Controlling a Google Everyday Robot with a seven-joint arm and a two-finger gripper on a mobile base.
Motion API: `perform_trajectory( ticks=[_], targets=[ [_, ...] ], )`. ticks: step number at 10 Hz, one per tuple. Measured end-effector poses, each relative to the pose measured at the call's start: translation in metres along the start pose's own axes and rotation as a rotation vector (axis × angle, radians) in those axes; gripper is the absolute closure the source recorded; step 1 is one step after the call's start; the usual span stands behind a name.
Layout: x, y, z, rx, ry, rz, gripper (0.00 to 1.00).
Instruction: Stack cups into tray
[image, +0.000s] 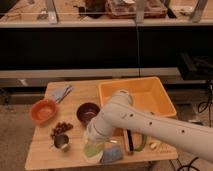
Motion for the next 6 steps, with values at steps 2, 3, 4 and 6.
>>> perform_trajectory(
  ticks=[2,3,4,6],
  targets=[
    [0.0015,0.0013,-0.0005,-0.005,-0.001,0.001,0.30],
    [0.0022,0.0018,-0.0009,-0.007,-0.002,0.001,0.23],
    [0.0025,0.0030,-0.0010,-0.011,-0.004,0.003,0.20],
    [0.0026,0.0040,-0.0011,-0.014,-0.004,0.004,0.20]
  ],
)
